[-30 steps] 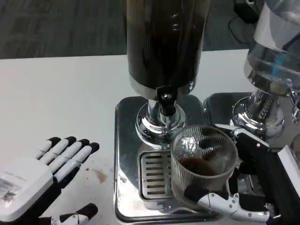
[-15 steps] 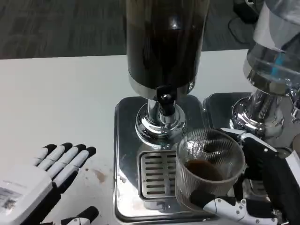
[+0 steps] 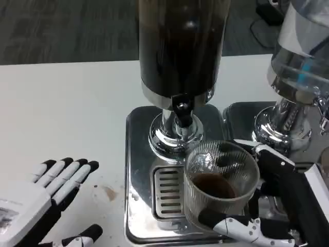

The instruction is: Grasp the cup under the faucet to collect the drink, then remove the cup.

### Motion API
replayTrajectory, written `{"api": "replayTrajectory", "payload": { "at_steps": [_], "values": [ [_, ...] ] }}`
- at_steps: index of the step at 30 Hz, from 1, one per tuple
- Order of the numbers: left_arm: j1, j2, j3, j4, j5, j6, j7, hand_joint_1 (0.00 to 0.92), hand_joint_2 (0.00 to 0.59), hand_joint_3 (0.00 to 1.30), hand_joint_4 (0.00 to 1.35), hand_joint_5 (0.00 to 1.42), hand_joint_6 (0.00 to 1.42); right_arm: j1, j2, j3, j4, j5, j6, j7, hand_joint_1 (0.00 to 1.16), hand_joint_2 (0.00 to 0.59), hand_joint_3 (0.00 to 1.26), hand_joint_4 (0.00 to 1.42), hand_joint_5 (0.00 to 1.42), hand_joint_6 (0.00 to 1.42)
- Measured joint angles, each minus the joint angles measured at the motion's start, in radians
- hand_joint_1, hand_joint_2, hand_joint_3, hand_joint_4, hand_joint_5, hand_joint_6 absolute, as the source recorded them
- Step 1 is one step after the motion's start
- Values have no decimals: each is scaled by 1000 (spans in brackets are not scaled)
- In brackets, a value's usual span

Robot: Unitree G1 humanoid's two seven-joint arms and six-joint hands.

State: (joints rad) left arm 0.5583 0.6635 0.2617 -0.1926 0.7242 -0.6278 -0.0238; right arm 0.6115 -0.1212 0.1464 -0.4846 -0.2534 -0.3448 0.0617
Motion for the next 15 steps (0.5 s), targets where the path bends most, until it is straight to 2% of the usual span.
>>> {"api": "replayTrajectory", "payload": {
  "at_steps": [15],
  "values": [
    [6, 6, 8, 14, -17, -12, 1, 0, 254, 0, 0, 0, 0, 5, 4, 2, 0, -1, 0, 0, 923, 160, 554, 636, 899, 1212]
  ]
}}
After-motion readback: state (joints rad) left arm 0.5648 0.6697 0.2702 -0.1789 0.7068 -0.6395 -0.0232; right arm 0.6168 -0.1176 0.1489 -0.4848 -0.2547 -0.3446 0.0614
